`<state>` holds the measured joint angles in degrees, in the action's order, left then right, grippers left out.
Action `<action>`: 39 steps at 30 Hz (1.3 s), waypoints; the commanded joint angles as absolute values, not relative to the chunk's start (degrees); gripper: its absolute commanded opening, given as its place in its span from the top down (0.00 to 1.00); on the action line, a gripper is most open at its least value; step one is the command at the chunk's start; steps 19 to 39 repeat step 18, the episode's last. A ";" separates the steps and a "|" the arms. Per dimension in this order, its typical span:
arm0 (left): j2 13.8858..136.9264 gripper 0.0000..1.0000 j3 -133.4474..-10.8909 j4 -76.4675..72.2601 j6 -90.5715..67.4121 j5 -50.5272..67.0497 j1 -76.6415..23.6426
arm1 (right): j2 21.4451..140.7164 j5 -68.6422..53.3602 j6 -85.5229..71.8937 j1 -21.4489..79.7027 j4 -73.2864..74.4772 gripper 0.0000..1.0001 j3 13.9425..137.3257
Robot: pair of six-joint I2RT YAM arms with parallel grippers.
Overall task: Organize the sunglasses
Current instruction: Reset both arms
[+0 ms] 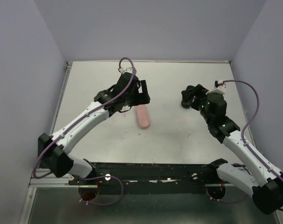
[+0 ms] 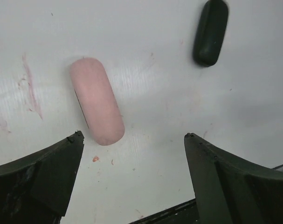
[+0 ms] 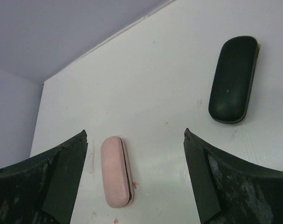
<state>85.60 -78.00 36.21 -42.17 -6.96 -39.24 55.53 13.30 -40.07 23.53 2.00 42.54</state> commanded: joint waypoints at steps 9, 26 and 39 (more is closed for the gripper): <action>40.20 0.01 -55.65 45.52 -50.88 -40.77 -38.15 | 42.99 39.10 -36.30 23.47 11.25 0.00 40.43; 24.35 0.01 -48.43 51.86 -56.52 -44.74 -37.79 | 38.94 41.49 -33.93 23.47 9.14 0.00 38.41; 24.35 0.01 -48.43 51.86 -56.52 -44.74 -37.79 | 38.94 41.49 -33.93 23.47 9.14 0.00 38.41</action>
